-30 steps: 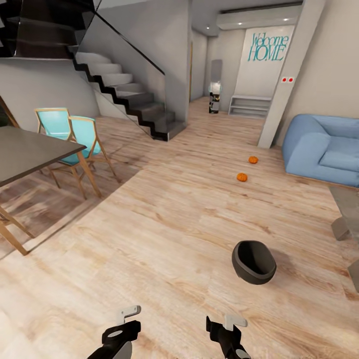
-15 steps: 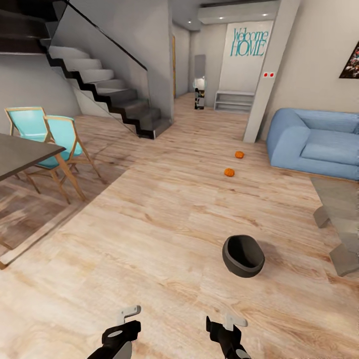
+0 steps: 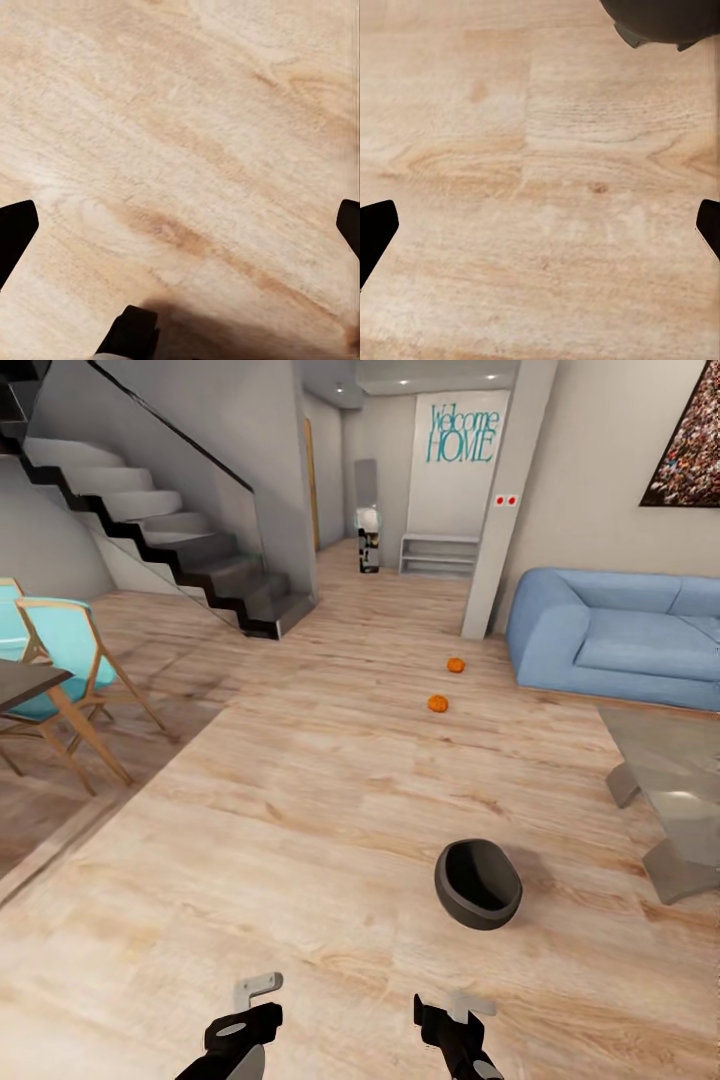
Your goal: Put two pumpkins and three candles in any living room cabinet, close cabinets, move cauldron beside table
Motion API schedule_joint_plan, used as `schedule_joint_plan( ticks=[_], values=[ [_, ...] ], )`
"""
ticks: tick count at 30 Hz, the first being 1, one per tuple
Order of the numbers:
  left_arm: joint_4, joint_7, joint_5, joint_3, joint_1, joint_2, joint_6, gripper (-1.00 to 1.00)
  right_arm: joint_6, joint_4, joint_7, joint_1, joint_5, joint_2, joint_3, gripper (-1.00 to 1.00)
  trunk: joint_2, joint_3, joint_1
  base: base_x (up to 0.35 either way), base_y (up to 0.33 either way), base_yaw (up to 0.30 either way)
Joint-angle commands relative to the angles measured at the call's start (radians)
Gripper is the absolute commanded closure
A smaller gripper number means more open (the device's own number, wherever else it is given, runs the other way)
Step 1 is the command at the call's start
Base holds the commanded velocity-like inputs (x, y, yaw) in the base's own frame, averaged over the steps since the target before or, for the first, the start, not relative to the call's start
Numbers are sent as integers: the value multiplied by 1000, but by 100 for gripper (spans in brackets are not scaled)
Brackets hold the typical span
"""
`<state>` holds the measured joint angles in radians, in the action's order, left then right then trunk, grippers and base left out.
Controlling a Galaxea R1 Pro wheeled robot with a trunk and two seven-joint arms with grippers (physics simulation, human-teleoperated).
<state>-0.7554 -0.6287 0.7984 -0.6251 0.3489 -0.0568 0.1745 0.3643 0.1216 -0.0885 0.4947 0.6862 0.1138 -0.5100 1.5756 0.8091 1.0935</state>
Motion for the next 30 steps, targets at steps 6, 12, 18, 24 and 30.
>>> schedule_joint_plan(
  ticks=[6, 12, 18, 24, 30],
  values=[
    [-2, -8, 4, -5, 1, -2, 3, -100, 2, 0, -6, 1, 3, 1, -9, -100, 0, 8, 1, 266, 0, -187],
    [-2, -8, 4, -5, 1, -2, 3, -100, 2, 0, -6, 1, 4, 1, -9, -100, 0, 16, 1, 208, 0, -193],
    [-2, -8, 4, -5, 1, -2, 3, -100, 2, 0, -6, 1, 4, 0, -9, -100, 0, 23, 1, 201, 0, -205],
    [-2, -8, 4, -5, 1, -2, 3, -100, 2, 0, -5, 1, 3, 0, -8, -100, 0, 31, 1, 169, 0, -208],
    [-2, -8, 5, -5, 1, -2, 3, -100, 2, 0, -8, 1, 4, 1, -8, -100, 0, 35, 1, 23, 0, -239]
  ],
)
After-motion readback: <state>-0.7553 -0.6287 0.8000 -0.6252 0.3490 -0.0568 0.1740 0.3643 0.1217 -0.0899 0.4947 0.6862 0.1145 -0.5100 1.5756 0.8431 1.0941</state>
